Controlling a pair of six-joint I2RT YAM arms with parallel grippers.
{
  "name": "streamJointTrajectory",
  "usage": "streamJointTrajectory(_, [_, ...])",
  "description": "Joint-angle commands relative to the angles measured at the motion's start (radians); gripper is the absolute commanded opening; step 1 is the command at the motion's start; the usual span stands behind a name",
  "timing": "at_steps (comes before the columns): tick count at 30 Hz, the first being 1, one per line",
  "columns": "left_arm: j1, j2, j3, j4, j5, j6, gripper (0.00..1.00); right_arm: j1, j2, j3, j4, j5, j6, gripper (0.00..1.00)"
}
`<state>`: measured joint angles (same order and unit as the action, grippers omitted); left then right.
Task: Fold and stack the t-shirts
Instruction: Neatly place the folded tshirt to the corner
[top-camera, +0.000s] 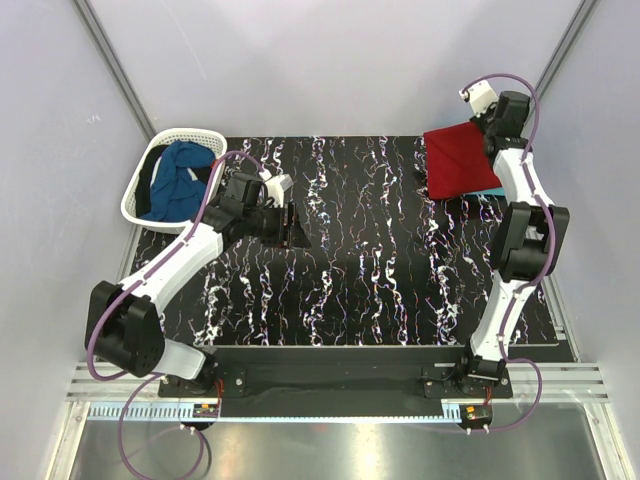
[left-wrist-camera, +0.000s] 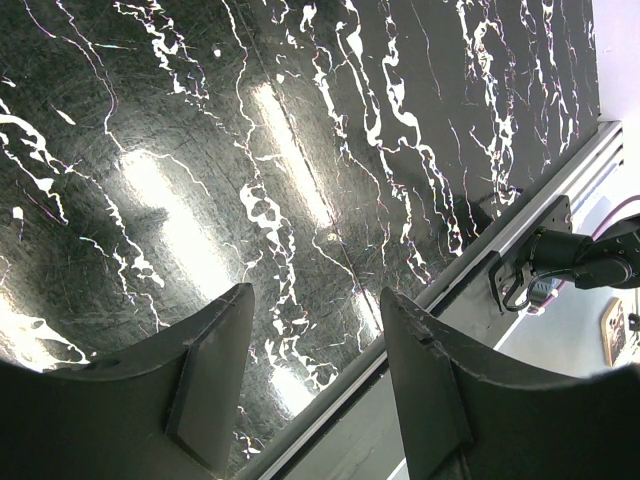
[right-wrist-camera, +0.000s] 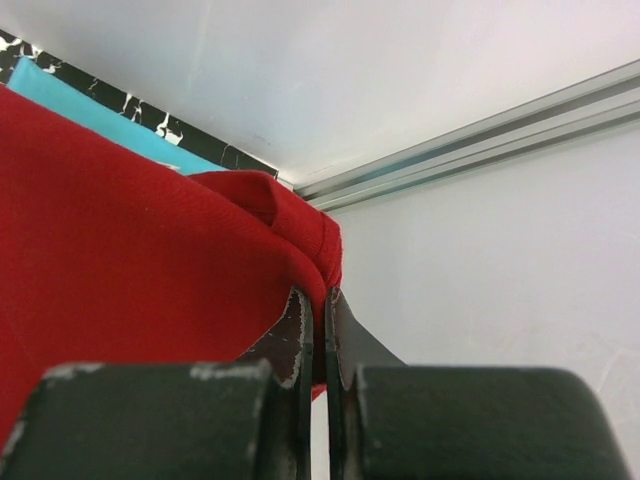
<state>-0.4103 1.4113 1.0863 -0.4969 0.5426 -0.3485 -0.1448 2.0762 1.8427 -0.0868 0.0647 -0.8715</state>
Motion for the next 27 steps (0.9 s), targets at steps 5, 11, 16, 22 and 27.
streamJointTrajectory(5, [0.011,0.020,0.003,0.037,0.026,-0.004,0.59,-0.038,0.142,0.191,0.076,0.038,0.042,0.00])
streamJointTrajectory(11, [0.013,0.031,0.003,0.034,0.008,-0.001,0.59,-0.055,0.343,0.417,0.045,0.145,0.120,0.05])
streamJointTrajectory(16, [0.013,0.034,0.001,0.029,-0.009,0.003,0.60,-0.064,0.484,0.582,0.048,0.170,0.167,0.41])
streamJointTrajectory(22, [0.013,0.026,0.003,0.029,-0.012,0.002,0.60,-0.065,0.415,0.526,0.035,0.132,0.291,0.60])
streamJointTrajectory(27, [0.013,0.002,0.001,0.029,-0.029,0.002,0.61,-0.065,0.250,0.339,0.010,0.107,0.513,0.48])
